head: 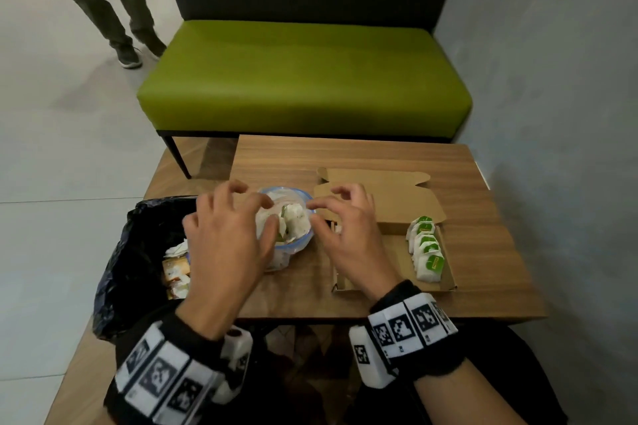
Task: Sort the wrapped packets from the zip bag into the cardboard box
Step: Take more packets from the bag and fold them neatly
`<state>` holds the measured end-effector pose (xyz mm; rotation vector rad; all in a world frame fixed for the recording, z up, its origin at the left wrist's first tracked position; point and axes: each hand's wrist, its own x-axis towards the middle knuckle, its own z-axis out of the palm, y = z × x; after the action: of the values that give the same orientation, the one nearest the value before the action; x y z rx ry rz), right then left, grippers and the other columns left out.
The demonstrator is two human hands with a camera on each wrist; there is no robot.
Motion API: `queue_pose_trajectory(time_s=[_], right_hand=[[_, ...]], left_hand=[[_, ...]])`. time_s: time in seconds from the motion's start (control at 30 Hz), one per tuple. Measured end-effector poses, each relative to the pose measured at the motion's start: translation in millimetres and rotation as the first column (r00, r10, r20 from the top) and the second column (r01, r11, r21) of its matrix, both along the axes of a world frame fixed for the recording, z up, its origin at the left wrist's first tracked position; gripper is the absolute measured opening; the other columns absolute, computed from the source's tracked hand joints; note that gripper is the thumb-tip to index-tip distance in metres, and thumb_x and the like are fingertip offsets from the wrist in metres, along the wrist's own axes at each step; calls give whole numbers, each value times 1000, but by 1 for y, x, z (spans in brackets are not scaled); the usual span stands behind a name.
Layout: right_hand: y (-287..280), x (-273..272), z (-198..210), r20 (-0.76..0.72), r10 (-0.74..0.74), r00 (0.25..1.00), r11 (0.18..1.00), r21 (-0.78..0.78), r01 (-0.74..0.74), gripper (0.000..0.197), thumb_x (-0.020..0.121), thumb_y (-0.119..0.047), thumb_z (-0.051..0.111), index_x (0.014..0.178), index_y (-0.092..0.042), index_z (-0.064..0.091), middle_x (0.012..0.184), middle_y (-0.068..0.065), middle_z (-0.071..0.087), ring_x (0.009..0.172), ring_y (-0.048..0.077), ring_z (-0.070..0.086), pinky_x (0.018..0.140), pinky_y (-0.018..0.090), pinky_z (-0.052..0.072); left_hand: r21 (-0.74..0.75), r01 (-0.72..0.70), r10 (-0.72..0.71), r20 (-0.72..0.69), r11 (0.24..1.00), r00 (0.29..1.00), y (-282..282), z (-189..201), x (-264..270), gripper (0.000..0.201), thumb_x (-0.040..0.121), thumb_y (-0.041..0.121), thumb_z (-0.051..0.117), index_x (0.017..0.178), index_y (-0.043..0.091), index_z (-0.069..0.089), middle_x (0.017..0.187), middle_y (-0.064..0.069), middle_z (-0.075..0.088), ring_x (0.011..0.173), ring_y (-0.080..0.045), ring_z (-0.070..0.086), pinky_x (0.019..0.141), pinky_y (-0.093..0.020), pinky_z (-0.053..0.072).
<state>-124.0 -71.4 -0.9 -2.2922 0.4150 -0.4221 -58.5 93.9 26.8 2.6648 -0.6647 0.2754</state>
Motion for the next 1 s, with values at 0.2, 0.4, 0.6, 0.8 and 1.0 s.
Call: queue_pose_trajectory(time_s=[0.2,0.4,0.6,0.8,1.0], right_hand=[[27,28,3,-371,52,927,956,-251,-154,30,92,-51,58,113,-32,70,157,7,28,141,28,24,111,50,28],[37,28,-3,-468,-80,880,928,-357,-105,62,79,-42,71,133,-20,50,143,11,32,128,32,38,103,52,35],[48,21,-6,-409,-127,904,922,-384,-44,62,76,-41,74,130,-21,51,141,9,32,126,30,37,98,50,35],[48,25,4,-415,62,908,883,-401,-244,40,83,-42,72,121,-33,64,160,8,16,146,36,11,112,70,13],[59,29,3,-558,35,829,836,-439,-330,34,89,-28,62,123,-21,62,165,10,-10,145,49,-22,106,82,2]], left_hand=[[172,-23,62,-223,985,973,-5,-17,22,21,91,45,56,101,31,68,115,5,62,98,-23,63,82,-42,39],[265,-1,66,-236,964,969,-1,-23,20,46,78,14,61,121,33,64,115,5,54,100,-22,61,83,-42,35],[377,59,35,-236,924,971,2,-20,17,52,71,38,72,121,38,56,107,7,46,85,-20,60,81,-42,39],[350,117,-22,-263,930,965,2,-18,12,66,70,49,71,131,37,50,114,7,46,87,-20,62,84,-43,40],[340,141,-63,-230,930,971,4,-22,8,70,68,42,72,134,32,51,118,4,49,80,-24,65,80,-41,37]])
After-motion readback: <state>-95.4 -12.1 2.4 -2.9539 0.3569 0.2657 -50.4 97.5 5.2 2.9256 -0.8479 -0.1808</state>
